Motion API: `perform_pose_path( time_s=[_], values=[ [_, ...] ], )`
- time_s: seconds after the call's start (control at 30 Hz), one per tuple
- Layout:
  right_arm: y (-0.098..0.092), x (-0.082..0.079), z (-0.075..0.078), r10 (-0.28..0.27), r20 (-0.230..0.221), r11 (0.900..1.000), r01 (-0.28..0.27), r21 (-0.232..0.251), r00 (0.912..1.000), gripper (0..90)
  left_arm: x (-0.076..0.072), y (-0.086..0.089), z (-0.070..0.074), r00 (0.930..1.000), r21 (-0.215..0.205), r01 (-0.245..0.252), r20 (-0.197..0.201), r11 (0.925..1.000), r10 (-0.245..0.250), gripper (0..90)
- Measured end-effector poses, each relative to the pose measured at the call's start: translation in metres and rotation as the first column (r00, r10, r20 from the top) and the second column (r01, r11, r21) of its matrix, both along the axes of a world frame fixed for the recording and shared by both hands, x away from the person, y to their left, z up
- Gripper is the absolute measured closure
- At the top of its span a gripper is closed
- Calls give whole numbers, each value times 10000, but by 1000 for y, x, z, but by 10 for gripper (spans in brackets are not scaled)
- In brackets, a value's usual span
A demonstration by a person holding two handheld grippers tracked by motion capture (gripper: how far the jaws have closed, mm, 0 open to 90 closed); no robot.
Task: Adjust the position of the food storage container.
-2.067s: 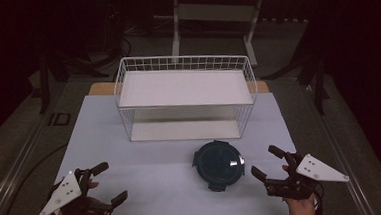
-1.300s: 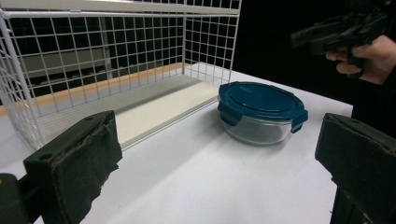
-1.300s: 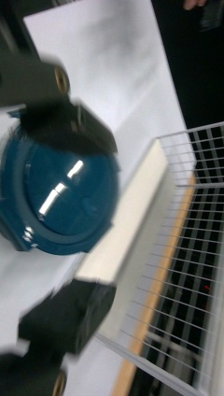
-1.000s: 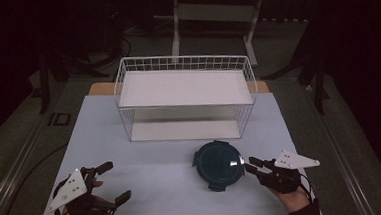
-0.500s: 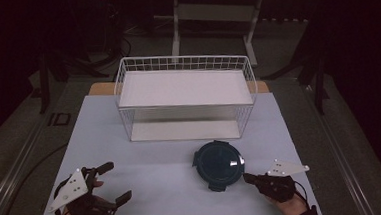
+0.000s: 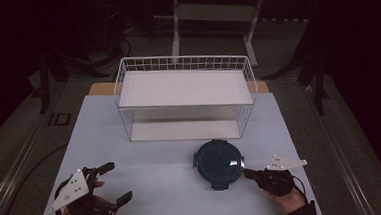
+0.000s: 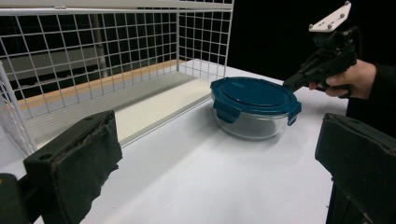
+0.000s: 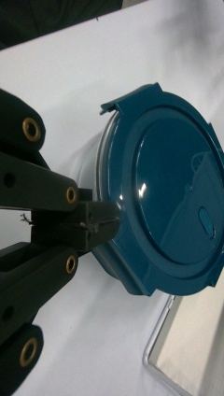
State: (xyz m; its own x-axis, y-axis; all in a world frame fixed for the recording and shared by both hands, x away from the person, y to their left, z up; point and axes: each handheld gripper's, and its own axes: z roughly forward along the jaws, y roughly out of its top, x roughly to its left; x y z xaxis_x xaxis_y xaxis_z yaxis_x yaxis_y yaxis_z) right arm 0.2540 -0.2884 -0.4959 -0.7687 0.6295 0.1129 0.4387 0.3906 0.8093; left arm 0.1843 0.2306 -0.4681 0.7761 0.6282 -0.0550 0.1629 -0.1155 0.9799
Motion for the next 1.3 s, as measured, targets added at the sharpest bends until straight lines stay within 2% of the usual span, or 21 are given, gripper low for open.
perform_pose_path(
  time_s=[0.57,0.67,0.7,0.73,0.8,0.87,0.9,1.03,1.2,1.3],
  values=[
    [-2,12,0,-171,102,9999,171,-24,9998,900,1,-2,-1,10000,62,43,-74,10000,-42,3],
    [-3,14,0,-280,-59,9995,281,109,9996,900,0,-3,-1,10000,42,63,-54,10000,-62,3],
    [-4,14,0,-257,-62,9991,259,334,9997,900,0,-2,-1,10000,26,57,-46,10000,-57,3],
    [-5,15,1,-307,-46,9985,309,452,9995,900,0,-2,-1,10000,31,63,-46,10000,-62,3],
    [-6,16,3,-372,55,9987,370,357,9993,900,0,-2,-1,10000,31,63,-46,10000,-62,3],
    [-11,22,6,-664,159,9971,657,377,9977,900,0,-2,-1,10000,-15,41,-70,10000,-41,3],
    [-14,25,7,-725,106,9956,717,595,9973,900,0,-1,-1,10000,-27,43,-62,10000,-43,3],
    [-18,34,2,-1071,47,9937,1069,351,9942,900,0,-2,-1,9999,14,76,-68,10000,-76,3],
    [-15,37,-4,-1020,-68,9946,1022,189,9948,900,1,-2,-1,9999,31,91,-96,10000,-91,3],
    [-7,38,-7,-743,-142,9972,744,53,9971,900,1,-2,-2,9999,15,107,-116,9999,-107,3]
  ],
)
